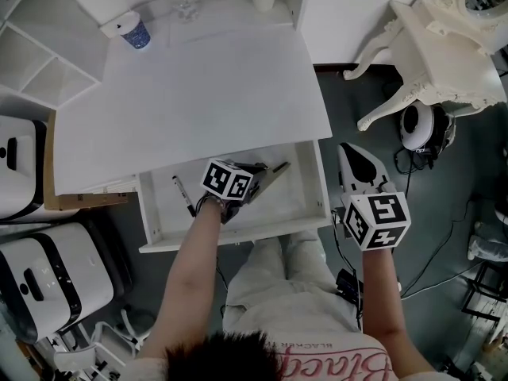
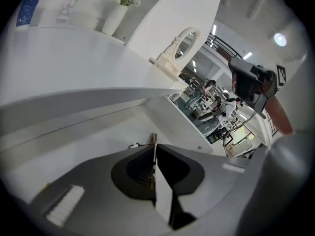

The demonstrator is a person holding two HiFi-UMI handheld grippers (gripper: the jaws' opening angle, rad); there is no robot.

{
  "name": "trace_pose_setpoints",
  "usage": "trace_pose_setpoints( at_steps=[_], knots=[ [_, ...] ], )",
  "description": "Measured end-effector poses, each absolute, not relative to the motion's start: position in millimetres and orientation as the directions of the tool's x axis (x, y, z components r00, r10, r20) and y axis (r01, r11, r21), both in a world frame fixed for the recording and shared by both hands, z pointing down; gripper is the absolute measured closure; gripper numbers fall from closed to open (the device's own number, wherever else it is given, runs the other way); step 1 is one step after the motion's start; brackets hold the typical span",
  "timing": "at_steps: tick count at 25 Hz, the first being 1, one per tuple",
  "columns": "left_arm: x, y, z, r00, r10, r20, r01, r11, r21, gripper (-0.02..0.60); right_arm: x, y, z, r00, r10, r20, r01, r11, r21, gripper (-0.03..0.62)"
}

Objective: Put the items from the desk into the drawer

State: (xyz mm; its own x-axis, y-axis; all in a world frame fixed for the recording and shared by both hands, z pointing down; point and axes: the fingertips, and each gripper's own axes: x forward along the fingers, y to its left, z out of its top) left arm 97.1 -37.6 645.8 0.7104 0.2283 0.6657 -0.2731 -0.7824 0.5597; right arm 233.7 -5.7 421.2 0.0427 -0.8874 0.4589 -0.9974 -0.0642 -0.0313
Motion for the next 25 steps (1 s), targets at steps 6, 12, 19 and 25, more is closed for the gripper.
trace_pose_setpoints(
  at_steps=[6, 12, 19, 25],
  knots=[
    [92.8, -40.7, 658.9, 0.651, 0.163, 0.741, -0.296, -0.845, 0.446, 0.537, 235.5, -11.1, 423.1, 0.026, -0.886, 0.464, -0.999, -0.043, -0.026, 0.586],
    [87.0, -48.4, 669.0, 0.592, 0.074, 0.802, -0.338, -0.881, 0.33, 0.523, 225.6, -17.4, 421.2, 0.001, -0.885, 0.466, -1.0, -0.009, -0.013, 0.586],
    [83.8, -51.8, 651.7, 0.605, 0.023, 0.796, -0.312, -0.913, 0.263, 0.403, 209.8, -23.4, 414.6, -0.013, -0.888, 0.46, -1.0, 0.017, 0.003, 0.586],
    [69.3, -61.4, 610.7, 0.667, -0.049, 0.743, -0.309, -0.926, 0.216, 0.393, 191.7, -25.6, 403.6, -0.018, -0.903, 0.43, -1.0, 0.027, 0.015, 0.586]
  ],
)
